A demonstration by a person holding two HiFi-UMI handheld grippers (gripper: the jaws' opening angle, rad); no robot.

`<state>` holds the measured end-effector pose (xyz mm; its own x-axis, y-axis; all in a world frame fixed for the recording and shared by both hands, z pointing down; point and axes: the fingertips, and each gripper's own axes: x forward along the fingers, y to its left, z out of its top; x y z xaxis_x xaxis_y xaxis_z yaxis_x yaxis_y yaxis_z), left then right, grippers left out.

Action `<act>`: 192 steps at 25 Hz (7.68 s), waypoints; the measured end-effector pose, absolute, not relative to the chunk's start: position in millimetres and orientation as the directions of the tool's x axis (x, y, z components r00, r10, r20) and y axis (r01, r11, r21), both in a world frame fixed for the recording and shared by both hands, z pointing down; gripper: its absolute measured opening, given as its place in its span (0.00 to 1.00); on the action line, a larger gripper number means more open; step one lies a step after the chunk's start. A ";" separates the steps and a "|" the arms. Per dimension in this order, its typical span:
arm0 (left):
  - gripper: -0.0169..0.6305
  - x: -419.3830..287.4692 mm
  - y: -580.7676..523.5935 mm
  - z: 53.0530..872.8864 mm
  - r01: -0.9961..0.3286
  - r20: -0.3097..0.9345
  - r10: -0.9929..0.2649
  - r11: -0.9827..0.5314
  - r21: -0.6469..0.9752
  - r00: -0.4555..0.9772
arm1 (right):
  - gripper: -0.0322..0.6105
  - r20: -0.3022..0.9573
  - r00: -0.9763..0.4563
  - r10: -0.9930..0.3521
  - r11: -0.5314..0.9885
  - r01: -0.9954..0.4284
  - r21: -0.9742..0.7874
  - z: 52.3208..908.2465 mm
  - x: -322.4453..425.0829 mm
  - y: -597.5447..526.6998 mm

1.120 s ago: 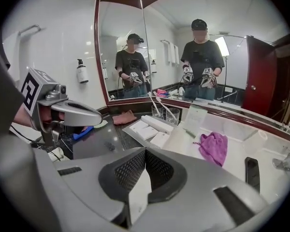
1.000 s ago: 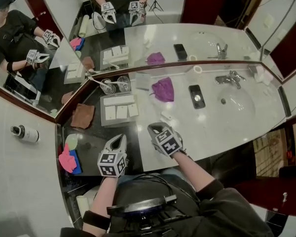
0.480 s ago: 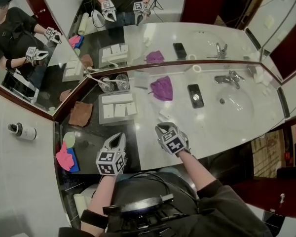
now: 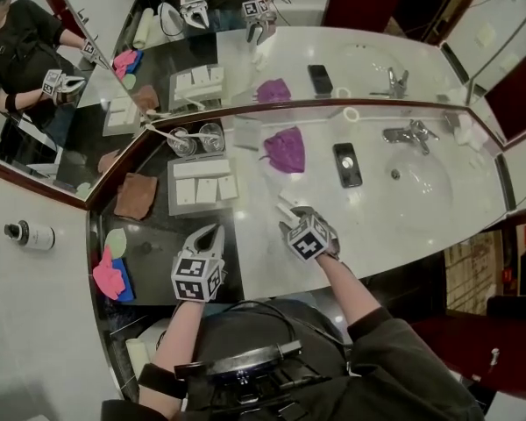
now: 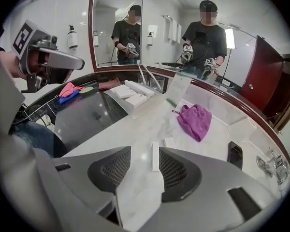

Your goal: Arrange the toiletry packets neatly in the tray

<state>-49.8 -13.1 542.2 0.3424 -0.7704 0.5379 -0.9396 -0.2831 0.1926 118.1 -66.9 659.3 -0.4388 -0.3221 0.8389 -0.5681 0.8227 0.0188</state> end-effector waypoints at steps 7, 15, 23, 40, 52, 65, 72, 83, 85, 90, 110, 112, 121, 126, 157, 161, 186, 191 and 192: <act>0.03 -36.0 -35.1 549.4 -0.936 0.569 -0.745 -0.317 0.157 0.347 | 0.36 0.890 -0.379 -0.254 0.860 -0.510 0.028 701.6 128.5 -90.6; 0.03 -26.5 -53.5 562.3 -0.931 0.594 -0.721 -0.324 0.168 0.358 | 0.33 0.915 -0.373 -0.153 0.898 -0.439 -0.029 728.7 118.9 -96.1; 0.03 -25.8 -53.8 566.2 -0.931 0.599 -0.716 -0.318 0.178 0.359 | 0.17 0.918 -0.376 -0.126 0.900 -0.433 -0.053 734.8 118.7 -90.6; 0.03 -53.7 -15.5 541.4 -0.944 0.558 -0.762 -0.286 0.165 0.329 | 0.17 0.750 -0.567 -0.340 0.878 -0.477 0.038 618.6 71.8 -72.2; 0.03 -104.7 1.6 541.8 -0.940 0.555 -0.758 -0.288 0.184 0.341 | 0.18 0.697 -0.628 -0.345 0.927 -0.347 0.145 568.9 -15.0 -44.8; 0.03 -196.2 -26.0 569.7 -0.960 0.592 -0.756 -0.204 0.194 0.280 | 0.18 0.727 -0.619 -0.299 0.950 -0.119 0.289 585.7 -154.4 -82.5; 0.03 -229.7 -47.3 590.3 -0.963 0.610 -0.746 -0.177 0.204 0.267 | 0.18 0.768 -0.575 -0.284 0.944 -0.029 0.327 618.4 -198.0 -113.7; 0.03 -257.3 -50.0 603.9 -0.965 0.618 -0.747 -0.123 0.232 0.244 | 0.18 0.819 -0.502 -0.277 0.931 0.071 0.358 658.8 -216.0 -130.5; 0.03 -260.4 -47.7 606.2 -0.966 0.618 -0.749 -0.116 0.232 0.238 | 0.18 0.819 -0.498 -0.286 0.925 0.080 0.372 661.9 -216.8 -132.1; 0.03 -266.0 -42.5 607.1 -0.966 0.619 -0.751 -0.101 0.238 0.231 | 0.19 0.831 -0.484 -0.274 0.927 0.096 0.362 669.4 -220.2 -130.0; 0.03 -248.4 -35.9 592.1 -0.966 0.603 -0.760 -0.135 0.220 0.243 | 0.28 0.794 -0.525 -0.307 0.929 0.016 0.370 634.2 -200.0 -124.9; 0.03 -239.8 -35.3 584.4 -0.966 0.594 -0.766 -0.143 0.215 0.246 | 0.27 0.775 -0.546 -0.319 0.930 -0.024 0.367 620.9 -189.6 -124.7; 0.03 -183.5 -24.5 547.4 -0.967 0.545 -0.802 -0.162 0.195 0.244 | 0.11 0.705 -0.630 -0.325 0.945 -0.243 0.218 570.9 -105.7 -101.2; 0.03 -148.6 -15.6 542.3 -0.966 0.538 -0.806 -0.160 0.202 0.245 | 0.06 0.667 -0.673 -0.320 0.922 -0.384 0.055 559.8 -53.6 -86.6; 0.03 -29.8 -42.1 551.5 -0.908 0.577 -0.708 -0.380 0.173 0.407 | 0.25 0.789 -0.435 -0.433 0.801 -0.588 0.116 626.7 123.7 -101.8; 0.03 -14.8 -55.1 564.0 -0.902 0.603 -0.683 -0.398 0.164 0.411 | 0.34 0.828 -0.407 -0.385 0.834 -0.537 0.124 652.3 129.3 -113.6; 0.03 34.9 -87.9 623.7 -0.878 0.681 -0.586 -0.440 0.187 0.439 | 0.23 0.916 -0.375 -0.143 0.909 -0.415 -0.028 744.7 128.9 -135.5; 0.03 28.4 -85.2 613.2 -0.884 0.667 -0.610 -0.434 0.171 0.428 | 0.23 0.899 -0.402 -0.176 0.902 -0.432 -0.017 730.7 126.6 -131.2; 0.03 25.5 -84.4 610.2 -0.887 0.664 -0.616 -0.431 0.166 0.424 | 0.23 0.894 -0.410 -0.182 0.901 -0.434 -0.016 725.5 124.3 -130.1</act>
<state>25.5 -84.4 610.2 0.4239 -0.6164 0.6636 -0.8868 -0.4313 0.1659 124.3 -130.1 725.5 -0.4102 -0.1817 0.8937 -0.4340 0.9008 -0.0161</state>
